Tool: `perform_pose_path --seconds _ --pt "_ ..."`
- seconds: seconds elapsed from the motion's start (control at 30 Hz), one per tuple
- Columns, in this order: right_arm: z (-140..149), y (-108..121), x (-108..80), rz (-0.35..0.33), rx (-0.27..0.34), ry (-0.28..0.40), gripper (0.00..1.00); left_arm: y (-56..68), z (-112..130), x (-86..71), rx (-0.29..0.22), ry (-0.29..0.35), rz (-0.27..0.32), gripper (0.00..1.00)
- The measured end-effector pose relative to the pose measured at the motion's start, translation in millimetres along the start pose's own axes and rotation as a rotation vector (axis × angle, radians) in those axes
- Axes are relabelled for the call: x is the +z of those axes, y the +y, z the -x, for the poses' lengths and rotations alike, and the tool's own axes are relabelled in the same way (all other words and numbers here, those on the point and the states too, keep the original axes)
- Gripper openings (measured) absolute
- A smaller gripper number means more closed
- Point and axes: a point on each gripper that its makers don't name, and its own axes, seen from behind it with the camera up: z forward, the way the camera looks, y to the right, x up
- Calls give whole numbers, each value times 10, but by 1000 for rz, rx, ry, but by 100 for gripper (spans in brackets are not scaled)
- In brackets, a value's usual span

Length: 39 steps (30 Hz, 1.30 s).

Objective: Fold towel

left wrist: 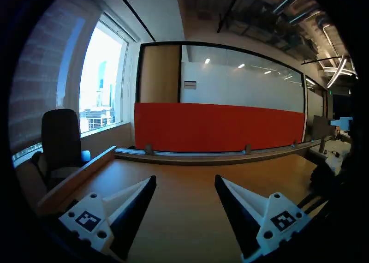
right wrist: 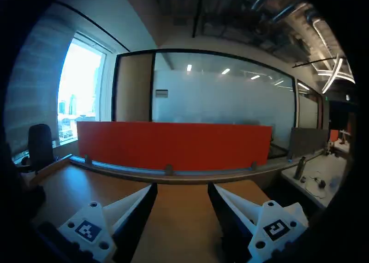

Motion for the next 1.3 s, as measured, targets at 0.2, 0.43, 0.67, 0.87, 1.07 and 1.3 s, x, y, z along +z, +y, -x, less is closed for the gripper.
perform_pose_path --seconds 0.2,0.43,0.67,0.87,1.07,1.3 --pt "2 -12 -8 19 2 -2 84 -62 131 16 23 14 -14 94" --pt "103 -83 -17 10 55 8 84 -54 379 58 34 28 -12 94" --pt "245 -104 0 12 63 32 88 -62 656 115 40 42 -21 94" --pt "354 -98 21 13 63 51 88 -60 870 121 33 52 -23 94" --pt "481 -95 56 8 53 62 91 -31 1007 127 38 69 -24 94" --pt "581 -118 96 -3 45 70 91 1 1132 143 47 85 -26 94"
